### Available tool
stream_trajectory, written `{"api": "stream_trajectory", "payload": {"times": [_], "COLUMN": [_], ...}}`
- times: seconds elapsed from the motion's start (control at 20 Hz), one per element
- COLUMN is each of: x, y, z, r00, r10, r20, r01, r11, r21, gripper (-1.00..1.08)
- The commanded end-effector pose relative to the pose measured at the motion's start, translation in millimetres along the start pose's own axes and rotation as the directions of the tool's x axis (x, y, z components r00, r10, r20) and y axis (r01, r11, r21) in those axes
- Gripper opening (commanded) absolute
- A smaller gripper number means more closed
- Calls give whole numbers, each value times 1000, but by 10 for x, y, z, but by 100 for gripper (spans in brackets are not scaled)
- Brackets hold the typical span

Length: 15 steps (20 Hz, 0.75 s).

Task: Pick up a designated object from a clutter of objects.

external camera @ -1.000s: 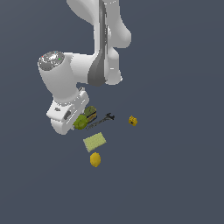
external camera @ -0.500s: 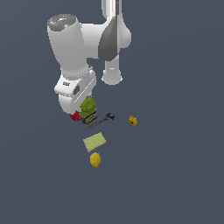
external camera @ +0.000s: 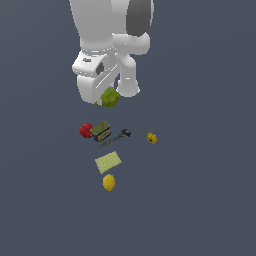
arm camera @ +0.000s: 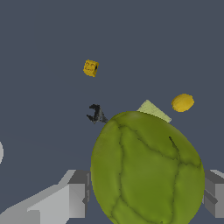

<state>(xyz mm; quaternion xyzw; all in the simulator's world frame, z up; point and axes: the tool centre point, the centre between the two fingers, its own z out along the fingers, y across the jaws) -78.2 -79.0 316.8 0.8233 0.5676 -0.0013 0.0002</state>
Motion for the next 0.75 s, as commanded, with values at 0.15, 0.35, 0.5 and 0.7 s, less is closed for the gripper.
{"api": "stream_trajectory", "payload": {"times": [0.15,0.35,0.5,0.7], "x": [97,147,171,183], "y": [-220,-323,-365,-377], "z": [-323,-477,-548,-581], "r00": [1000,1000,1000,1000], "r10": [0,0,0,0], "r20": [-1,-2,-2,-2], "r01": [0,0,0,0], "r11": [1000,1000,1000,1000], "r21": [-1,-1,-1,-1], "gripper": [-100,-100,-100,-100]}}
